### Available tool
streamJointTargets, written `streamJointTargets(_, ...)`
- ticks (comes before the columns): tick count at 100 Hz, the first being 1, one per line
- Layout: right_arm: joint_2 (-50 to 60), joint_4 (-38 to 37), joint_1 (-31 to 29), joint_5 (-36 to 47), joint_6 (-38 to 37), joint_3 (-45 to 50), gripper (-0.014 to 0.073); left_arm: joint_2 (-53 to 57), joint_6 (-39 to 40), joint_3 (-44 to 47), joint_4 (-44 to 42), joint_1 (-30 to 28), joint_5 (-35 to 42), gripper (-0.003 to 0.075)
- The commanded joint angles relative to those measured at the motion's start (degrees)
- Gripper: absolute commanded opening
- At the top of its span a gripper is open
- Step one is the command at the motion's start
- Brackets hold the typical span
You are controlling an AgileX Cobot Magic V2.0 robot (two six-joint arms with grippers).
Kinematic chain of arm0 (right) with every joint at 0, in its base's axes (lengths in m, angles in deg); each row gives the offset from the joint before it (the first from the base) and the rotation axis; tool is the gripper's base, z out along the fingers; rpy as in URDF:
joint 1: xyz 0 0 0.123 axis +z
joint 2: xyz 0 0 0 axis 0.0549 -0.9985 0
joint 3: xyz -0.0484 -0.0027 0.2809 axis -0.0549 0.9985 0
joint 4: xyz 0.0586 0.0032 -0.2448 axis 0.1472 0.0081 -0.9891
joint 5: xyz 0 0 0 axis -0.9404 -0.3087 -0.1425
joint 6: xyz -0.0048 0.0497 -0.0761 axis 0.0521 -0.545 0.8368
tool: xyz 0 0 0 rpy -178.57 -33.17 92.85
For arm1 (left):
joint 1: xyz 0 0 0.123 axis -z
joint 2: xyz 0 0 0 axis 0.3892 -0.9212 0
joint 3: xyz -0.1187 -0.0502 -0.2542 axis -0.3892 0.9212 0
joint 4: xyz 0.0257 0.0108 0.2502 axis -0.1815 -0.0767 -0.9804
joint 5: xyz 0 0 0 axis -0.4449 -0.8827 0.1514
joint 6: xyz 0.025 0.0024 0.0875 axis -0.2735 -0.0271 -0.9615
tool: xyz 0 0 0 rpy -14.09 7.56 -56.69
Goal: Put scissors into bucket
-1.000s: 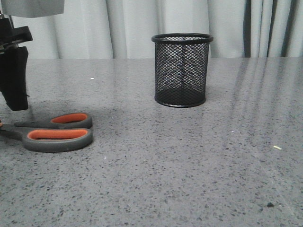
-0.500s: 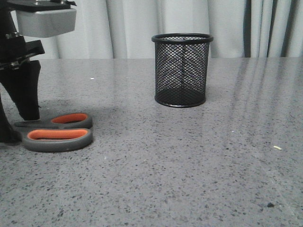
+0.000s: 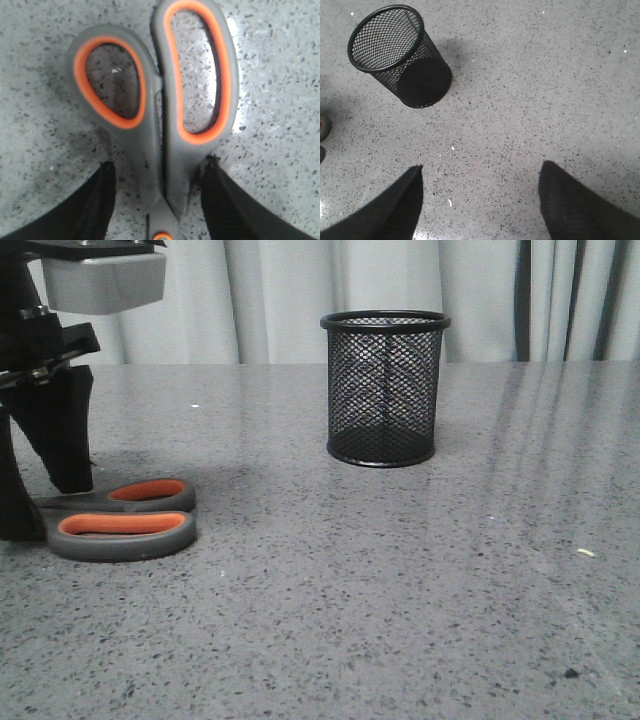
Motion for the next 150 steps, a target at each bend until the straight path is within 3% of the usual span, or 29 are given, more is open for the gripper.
streamJointTargets(1,0.0,1.7,-0.1,3.6,0.7,-1.9,0.0445,0.7,0.0,-1.8,1.4,0.6,-0.7,0.0362)
streamJointTargets(52,0.0,1.8,-0.1,3.7,0.7,-1.9,0.0445,-2.0,0.0,-1.9,1.4,0.6,-2.4,0.0337)
streamJointTargets(78,0.0,1.8,-0.1,3.7,0.7,-1.9,0.0445,-2.0,0.0,-1.9,1.6,0.6,-3.4,0.0127)
streamJointTargets(102,0.0,1.8,-0.1,3.7,0.7,-1.9,0.0445,-2.0,0.0,-2.6,1.8,0.6,-4.5,-0.0019)
streamJointTargets(114,0.0,1.8,-0.1,3.7,0.7,-1.9,0.0445,-1.9,0.1,-6.4,1.9,0.6,-7.8,-0.0019)
streamJointTargets(150,0.0,3.2,-0.1,5.2,0.7,-1.9,0.0445,3.2,7.0,-23.5,2.9,0.6,-7.6,-0.0019)
